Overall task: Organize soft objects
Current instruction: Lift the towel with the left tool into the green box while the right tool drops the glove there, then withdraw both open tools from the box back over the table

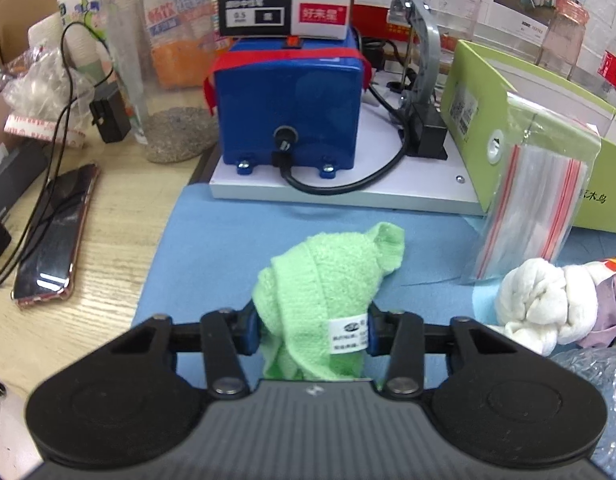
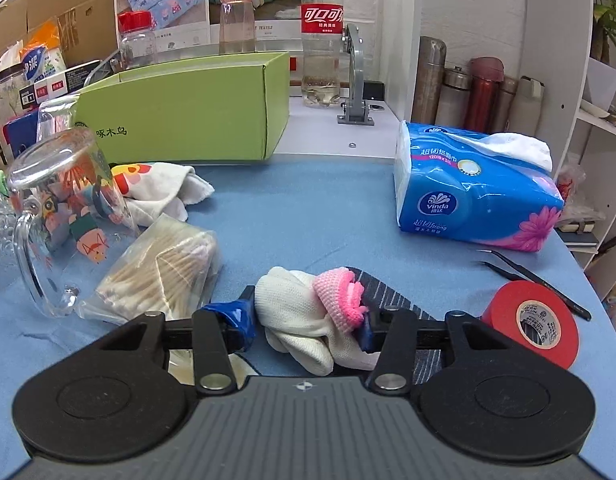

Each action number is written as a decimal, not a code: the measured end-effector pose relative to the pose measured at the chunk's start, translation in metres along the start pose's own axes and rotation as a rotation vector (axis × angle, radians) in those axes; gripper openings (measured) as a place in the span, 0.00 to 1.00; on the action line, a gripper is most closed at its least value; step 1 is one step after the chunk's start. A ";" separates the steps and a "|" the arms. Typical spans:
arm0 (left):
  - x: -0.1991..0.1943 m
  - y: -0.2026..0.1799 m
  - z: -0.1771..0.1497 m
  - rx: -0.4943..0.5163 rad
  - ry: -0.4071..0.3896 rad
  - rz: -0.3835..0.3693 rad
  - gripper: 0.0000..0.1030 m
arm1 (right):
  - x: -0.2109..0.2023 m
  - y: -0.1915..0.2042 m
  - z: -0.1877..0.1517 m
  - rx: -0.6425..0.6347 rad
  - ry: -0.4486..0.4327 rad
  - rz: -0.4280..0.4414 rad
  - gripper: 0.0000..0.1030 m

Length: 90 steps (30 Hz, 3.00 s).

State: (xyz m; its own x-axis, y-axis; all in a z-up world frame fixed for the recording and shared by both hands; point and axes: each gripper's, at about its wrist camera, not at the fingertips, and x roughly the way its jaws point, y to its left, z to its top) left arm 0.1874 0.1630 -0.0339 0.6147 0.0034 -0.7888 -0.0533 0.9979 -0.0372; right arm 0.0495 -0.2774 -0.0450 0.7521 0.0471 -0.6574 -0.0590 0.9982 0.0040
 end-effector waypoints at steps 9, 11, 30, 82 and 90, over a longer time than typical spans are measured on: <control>-0.057 0.021 0.014 -0.021 -0.045 -0.080 0.39 | -0.034 0.001 0.026 0.037 -0.093 0.066 0.31; -0.069 0.014 0.033 -0.004 -0.068 -0.117 0.39 | -0.036 0.007 0.050 0.012 -0.137 0.085 0.31; 0.008 -0.169 0.185 0.242 -0.098 -0.305 0.47 | 0.124 0.080 0.234 -0.094 -0.073 0.228 0.35; -0.099 0.025 -0.107 -0.039 -0.017 -0.005 0.78 | -0.079 0.018 -0.045 0.350 -0.072 0.020 0.59; -0.086 0.008 -0.102 -0.013 0.017 -0.020 0.78 | -0.065 0.048 -0.021 0.173 -0.087 0.079 0.59</control>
State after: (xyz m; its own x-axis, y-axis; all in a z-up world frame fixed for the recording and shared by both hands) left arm 0.0537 0.1643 -0.0295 0.6021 -0.0173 -0.7983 -0.0520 0.9968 -0.0608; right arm -0.0165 -0.2330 -0.0177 0.8037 0.1206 -0.5827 -0.0118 0.9823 0.1871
